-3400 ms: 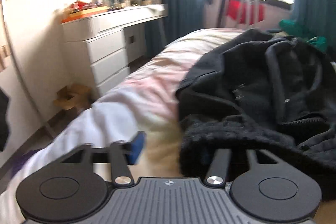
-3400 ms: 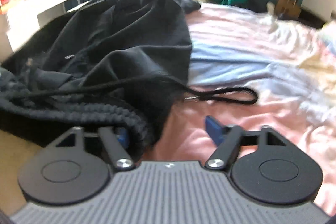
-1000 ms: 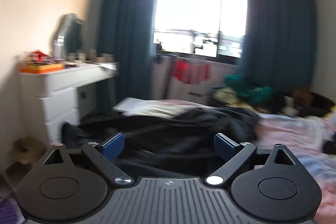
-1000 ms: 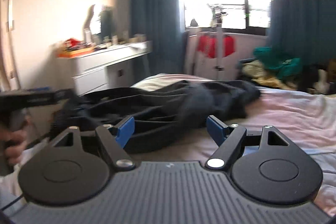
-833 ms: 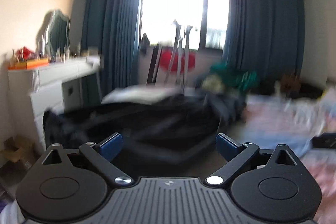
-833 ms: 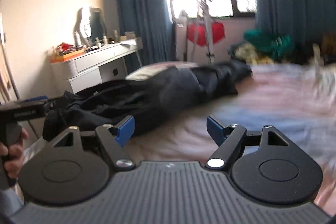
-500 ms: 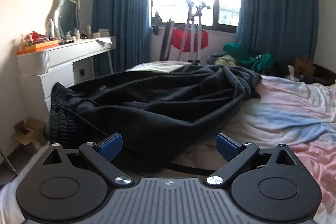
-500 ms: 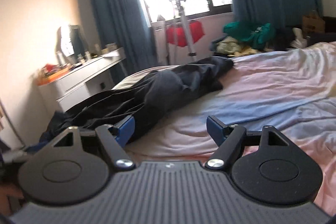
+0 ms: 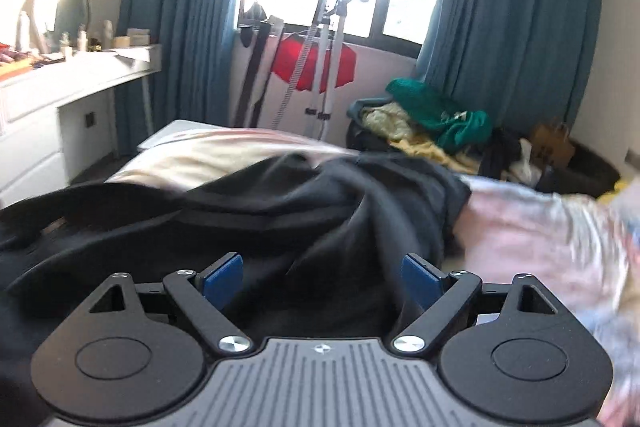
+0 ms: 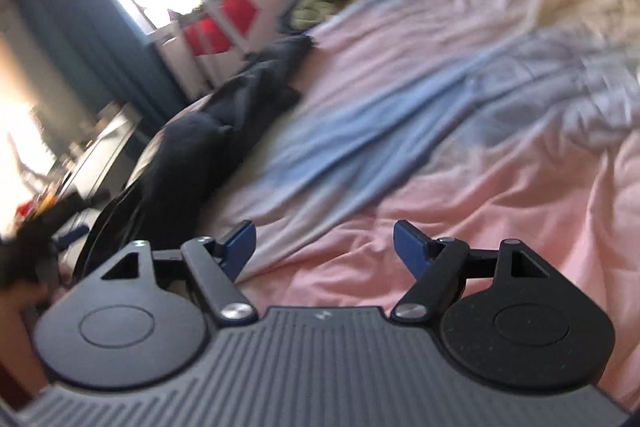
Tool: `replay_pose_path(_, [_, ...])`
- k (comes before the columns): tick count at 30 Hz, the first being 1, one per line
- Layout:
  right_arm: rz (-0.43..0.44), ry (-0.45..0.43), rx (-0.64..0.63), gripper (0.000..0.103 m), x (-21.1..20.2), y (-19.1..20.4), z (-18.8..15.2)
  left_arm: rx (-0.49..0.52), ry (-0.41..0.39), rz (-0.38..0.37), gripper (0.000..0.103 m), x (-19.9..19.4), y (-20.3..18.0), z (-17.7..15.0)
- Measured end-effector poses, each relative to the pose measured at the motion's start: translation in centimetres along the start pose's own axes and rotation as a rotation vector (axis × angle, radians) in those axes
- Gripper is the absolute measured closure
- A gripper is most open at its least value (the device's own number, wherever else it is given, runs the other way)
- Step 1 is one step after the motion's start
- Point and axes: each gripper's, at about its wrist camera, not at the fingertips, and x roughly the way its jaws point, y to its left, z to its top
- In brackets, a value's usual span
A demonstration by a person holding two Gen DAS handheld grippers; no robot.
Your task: Fold clothes
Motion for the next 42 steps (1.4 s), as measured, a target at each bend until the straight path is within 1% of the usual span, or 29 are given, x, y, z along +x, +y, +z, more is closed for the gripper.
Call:
replay_pose_path(1, [-0.008,0.003,0.024,0.026,0.7,-0.4,0.3,-0.005,0.000,-0.005,0.019,1.7,-0.4,1.1])
replay_pose_path(3, [-0.024,0.002,0.041,0.026,2.4,-0.9,0.7,-0.007,0.019,0.003,0.019,5.9,-1.6,2.4])
replay_pose_path(4, [-0.032,0.001,0.047,0.026,3.2,-1.1,1.0,0.017,0.036,0.050,0.019,8.2,-2.5,2.7])
replay_pose_path(5, [-0.047,-0.002,0.043,0.026,4.1,-1.2,1.1,0.059,0.064,0.114,0.021,10.6,-3.6,3.1])
replay_pose_path(7, [-0.071,-0.001,0.034,0.026,5.5,-1.5,1.2,0.145,0.091,0.170,0.026,14.3,-5.2,3.6])
replay_pose_path(9, [-0.080,0.010,0.039,0.026,6.8,-1.8,1.2,0.189,0.070,0.185,0.027,16.8,-6.4,4.1])
replay_pose_path(11, [-0.082,0.021,0.045,0.026,7.9,-2.1,1.3,0.218,0.052,0.204,0.036,19.0,-7.4,4.5])
replay_pose_path(12, [-0.083,0.020,0.046,0.026,8.3,-2.2,1.3,0.231,0.050,0.211,0.043,20.0,-7.7,4.8])
replay_pose_path(14, [-0.089,0.011,0.034,0.026,9.0,-2.3,1.3,0.260,0.057,0.242,0.065,21.7,-8.5,5.2])
replay_pose_path(15, [-0.092,0.001,0.026,0.026,9.2,-2.2,1.4,0.277,0.069,0.257,0.086,22.2,-8.8,5.4])
replay_pose_path(16, [-0.095,-0.011,0.018,0.026,9.3,-2.2,1.3,0.291,0.081,0.271,0.092,22.6,-9.2,5.4])
replay_pose_path(17, [-0.098,-0.020,0.009,0.026,9.5,-2.2,1.4,0.307,0.088,0.282,0.095,22.7,-9.6,5.4])
replay_pose_path(18, [-0.102,-0.027,0.000,0.026,9.7,-2.1,1.4,0.333,0.075,0.287,0.097,22.2,-10.1,5.3])
replay_pose_path(20, [-0.109,-0.036,-0.008,0.026,10.0,-2.0,1.3,0.380,0.040,0.288,0.098,20.4,-11.2,5.1])
replay_pose_path(22, [-0.102,-0.041,-0.012,0.025,9.9,-1.8,1.2,0.444,0.005,0.255,0.098,17.6,-12.8,5.0])
replay_pose_path(25, [-0.061,-0.042,-0.008,0.025,9.4,-1.8,1.4,0.651,-0.035,0.150,0.098,12.1,-16.7,4.0])
replay_pose_path(27, [-0.032,-0.055,0.015,0.025,8.5,-1.9,1.5,0.754,-0.072,0.067,0.098,7.3,-19.0,2.7])
replay_pose_path(30, [0.003,-0.092,0.049,0.025,6.7,-2.2,1.9,0.784,-0.096,-0.061,0.098,0.0,-21.0,0.8])
replay_pose_path(32, [0.022,-0.130,0.077,0.025,5.0,-2.6,2.3,0.780,-0.103,-0.109,0.098,-3.7,-21.1,-1.2])
replay_pose_path(34, [0.031,-0.168,0.108,0.025,3.3,-3.2,2.6,0.725,-0.080,-0.157,0.098,-7.0,-19.9,-3.8])
replay_pose_path(36, [0.058,-0.194,0.167,0.024,1.5,-4.3,2.9,0.670,-0.066,-0.182,0.098,-9.7,-17.9,-7.4])
replay_pose_path(37, [0.089,-0.193,0.204,0.024,0.8,-5.0,3.1,0.640,-0.054,-0.177,0.098,-10.5,-16.7,-9.3])
replay_pose_path(39, [0.172,-0.174,0.285,0.024,-0.3,-6.3,3.4,0.532,0.012,-0.171,0.098,-11.1,-13.7,-12.9])
replay_pose_path(41, [0.198,-0.142,0.341,0.024,-0.6,-7.2,3.5,0.424,0.073,-0.167,0.098,-11.3,-10.8,-16.2])
replay_pose_path(42, [0.205,-0.124,0.366,0.024,-0.7,-7.6,3.5,0.390,0.076,-0.161,0.098,-11.4,-9.8,-17.4])
